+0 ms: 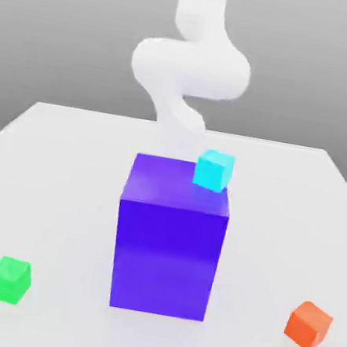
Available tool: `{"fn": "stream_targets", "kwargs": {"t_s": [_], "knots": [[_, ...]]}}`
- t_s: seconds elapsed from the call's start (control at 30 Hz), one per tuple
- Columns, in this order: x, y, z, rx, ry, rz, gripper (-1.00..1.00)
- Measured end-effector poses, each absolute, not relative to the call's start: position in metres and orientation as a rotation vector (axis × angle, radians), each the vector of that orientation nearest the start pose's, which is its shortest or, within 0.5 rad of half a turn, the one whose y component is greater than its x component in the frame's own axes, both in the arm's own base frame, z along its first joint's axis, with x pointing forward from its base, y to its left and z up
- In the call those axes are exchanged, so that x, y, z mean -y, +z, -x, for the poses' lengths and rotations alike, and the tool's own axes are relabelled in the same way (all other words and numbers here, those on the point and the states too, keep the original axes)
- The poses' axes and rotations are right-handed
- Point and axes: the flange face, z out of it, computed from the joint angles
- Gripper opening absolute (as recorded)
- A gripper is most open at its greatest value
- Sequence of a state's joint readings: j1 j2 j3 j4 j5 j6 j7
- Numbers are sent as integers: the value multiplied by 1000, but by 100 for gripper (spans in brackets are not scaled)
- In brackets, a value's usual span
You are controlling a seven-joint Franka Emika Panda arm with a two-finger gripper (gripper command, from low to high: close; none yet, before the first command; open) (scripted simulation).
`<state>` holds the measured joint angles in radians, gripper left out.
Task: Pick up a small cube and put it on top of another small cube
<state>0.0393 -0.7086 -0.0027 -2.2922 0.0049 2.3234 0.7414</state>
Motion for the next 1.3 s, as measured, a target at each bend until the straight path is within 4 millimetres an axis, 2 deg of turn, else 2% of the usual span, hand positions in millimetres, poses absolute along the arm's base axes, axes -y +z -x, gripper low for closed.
{"fn": "stream_targets", "kwargs": {"t_s": [0.13, 0.27, 0.4, 0.53, 0.67, 0.8, 0.93, 1.0, 1.13, 1.17, 1.3], "knots": [[-41, 635, -427, -758, -849, 2666, 0], [-73, 581, -466, -575, -734, 2784, 0], [-108, 522, -495, -379, -615, 2883, 0], [-145, 457, -514, -171, -492, 2963, 0], [-189, 388, -519, 68, -364, 3021, 0], [-217, 317, -518, 273, -234, 3060, 0], [-245, 244, -506, 498, -98, 3076, 0], [-257, 208, -496, 610, -32, 3074, 0], [-263, 145, -492, 659, -2, 3071, 0], [-263, 134, -491, 661, -1, 3071, -100], [-263, 134, -491, 661, 0, 3071, -100]]}}
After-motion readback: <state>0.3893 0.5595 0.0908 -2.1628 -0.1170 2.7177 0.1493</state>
